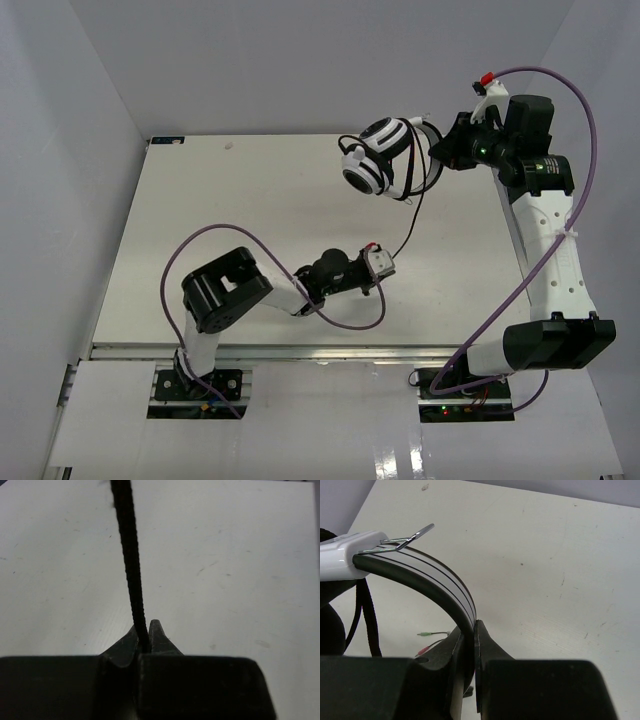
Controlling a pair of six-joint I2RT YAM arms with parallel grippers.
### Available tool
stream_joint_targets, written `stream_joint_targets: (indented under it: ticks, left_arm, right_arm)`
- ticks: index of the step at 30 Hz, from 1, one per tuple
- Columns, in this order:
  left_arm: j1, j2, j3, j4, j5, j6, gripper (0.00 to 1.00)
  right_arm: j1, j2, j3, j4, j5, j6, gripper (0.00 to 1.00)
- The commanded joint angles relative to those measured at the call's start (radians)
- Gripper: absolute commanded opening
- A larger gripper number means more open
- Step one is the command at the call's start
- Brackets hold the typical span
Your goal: Wrap the headphones
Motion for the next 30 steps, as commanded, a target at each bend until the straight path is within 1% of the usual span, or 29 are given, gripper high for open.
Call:
stream_joint_targets:
  ticks: [1,5,7,11,13,17,21,23,24,27,30]
  left_arm:
    - [-0.087,-0.167,-0.075,0.006,0.092,0.040,0.00]
    - [-0.180,-0.242,-0.079,-0.109,0.089,0.127,0.00]
    - [-0.199,-0.272,-0.086,-0.145,0.087,0.151,0.00]
    - [-0.199,-0.328,-0.158,-0.151,0.038,0.182,0.00]
    - [-0.165,-0.348,-0.225,-0.139,0.037,0.191,0.00]
    - [-0.092,-0.364,-0.259,-0.148,0.061,0.188,0.00]
    - [-0.005,-0.346,-0.244,-0.161,0.108,0.168,0.00]
    - [0.054,-0.340,-0.242,-0.145,0.140,0.144,0.00]
    - [0.073,-0.335,-0.235,-0.146,0.148,0.141,0.00]
    - [0.110,-0.308,-0.178,-0.209,0.203,0.146,0.00]
    - [0.143,-0.295,-0.137,-0.266,0.252,0.153,0.00]
  right_arm:
    - [-0.003,-0.008,0.026,0.068,0.036,0.031,0.08]
    - [-0.003,0.001,0.023,0.068,0.064,0.015,0.08]
    - [-0.003,0.002,0.021,0.066,0.077,0.010,0.08]
    - [-0.006,-0.004,0.022,0.061,0.074,0.002,0.08]
    - [-0.013,-0.008,0.031,0.048,0.034,-0.023,0.08]
    - [-0.033,-0.023,0.045,0.024,-0.086,-0.072,0.08]
    - [-0.040,-0.045,0.047,0.005,-0.214,-0.114,0.08]
    - [-0.040,-0.061,0.040,-0.011,-0.319,-0.179,0.08]
    - [-0.040,-0.067,0.036,-0.031,-0.341,-0.203,0.08]
    - [-0.039,-0.078,0.019,-0.111,-0.475,-0.293,0.08]
    - [-0.005,-0.103,-0.009,-0.190,-0.495,-0.408,0.08]
